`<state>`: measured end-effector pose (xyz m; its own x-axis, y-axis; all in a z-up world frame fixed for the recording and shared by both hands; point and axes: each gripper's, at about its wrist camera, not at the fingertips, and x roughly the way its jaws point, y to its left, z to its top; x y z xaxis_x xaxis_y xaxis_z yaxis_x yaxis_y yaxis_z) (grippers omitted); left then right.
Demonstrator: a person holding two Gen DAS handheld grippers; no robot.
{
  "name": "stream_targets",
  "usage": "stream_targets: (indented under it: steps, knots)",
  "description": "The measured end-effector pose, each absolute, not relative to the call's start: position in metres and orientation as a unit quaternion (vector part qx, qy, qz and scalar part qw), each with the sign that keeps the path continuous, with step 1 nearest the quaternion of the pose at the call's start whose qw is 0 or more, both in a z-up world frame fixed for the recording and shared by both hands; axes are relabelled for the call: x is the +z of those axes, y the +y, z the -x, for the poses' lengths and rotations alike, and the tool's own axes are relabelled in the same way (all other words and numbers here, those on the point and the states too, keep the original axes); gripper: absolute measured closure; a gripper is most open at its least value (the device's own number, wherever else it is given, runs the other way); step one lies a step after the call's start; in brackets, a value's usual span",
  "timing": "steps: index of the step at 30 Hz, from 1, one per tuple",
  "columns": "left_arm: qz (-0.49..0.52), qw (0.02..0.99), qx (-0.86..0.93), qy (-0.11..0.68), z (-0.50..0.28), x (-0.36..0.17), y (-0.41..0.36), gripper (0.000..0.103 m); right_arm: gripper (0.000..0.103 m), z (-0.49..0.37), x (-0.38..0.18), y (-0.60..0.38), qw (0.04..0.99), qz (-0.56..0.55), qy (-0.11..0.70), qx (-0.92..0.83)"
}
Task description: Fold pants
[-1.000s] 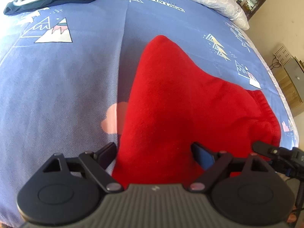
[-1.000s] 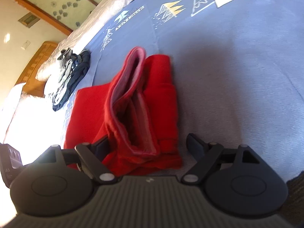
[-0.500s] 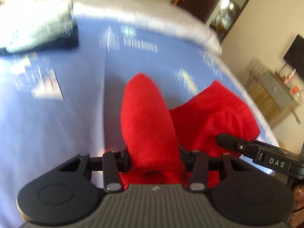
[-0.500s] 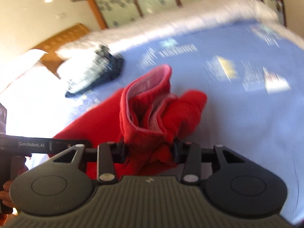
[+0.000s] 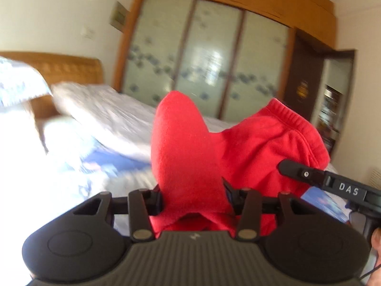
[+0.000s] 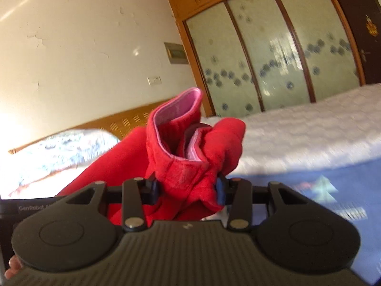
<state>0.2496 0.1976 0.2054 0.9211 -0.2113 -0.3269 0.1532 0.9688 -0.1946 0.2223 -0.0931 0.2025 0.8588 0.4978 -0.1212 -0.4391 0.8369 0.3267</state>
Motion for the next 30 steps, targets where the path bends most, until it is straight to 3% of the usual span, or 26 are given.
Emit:
stream_targets:
  steps: [4,7,8,9,10,11,18,26,30]
  knots:
    - [0.104,0.97,-0.033,0.215,-0.353,0.17,0.234,0.058,0.056,-0.335,0.17,-0.048,0.941,-0.176,0.14,0.251]
    - [0.124,0.942,0.018,0.312,-0.435,0.092,0.251,0.053,0.054,-0.413,0.095,-0.018,0.929,-0.175,0.234,0.226]
    - [0.133,0.923,0.039,0.359,-0.457,0.06,0.258,0.051,0.048,-0.437,0.064,-0.007,0.919,-0.172,0.287,0.207]
    - [0.144,0.909,0.063,0.385,-0.465,0.034,0.265,0.047,0.034,-0.454,0.033,0.001,0.909,-0.168,0.332,0.187]
    - [0.159,0.911,0.073,0.373,-0.462,0.021,0.269,0.033,0.026,-0.461,0.012,0.001,0.905,-0.178,0.341,0.181]
    - [0.174,0.917,0.071,0.351,-0.448,0.02,0.272,0.032,0.01,-0.458,0.004,-0.006,0.902,-0.204,0.327,0.194]
    - [0.2,0.932,0.049,0.299,-0.312,0.067,0.275,0.033,0.01,-0.361,0.048,-0.067,0.92,-0.199,0.266,0.206]
    - [0.12,0.931,0.053,0.341,-0.121,0.063,0.203,0.031,0.01,-0.148,0.031,-0.097,0.9,-0.156,0.35,0.21]
    - [0.087,0.921,0.037,0.378,-0.065,0.052,0.163,0.03,0.01,-0.095,0.02,-0.085,0.893,-0.136,0.375,0.207]
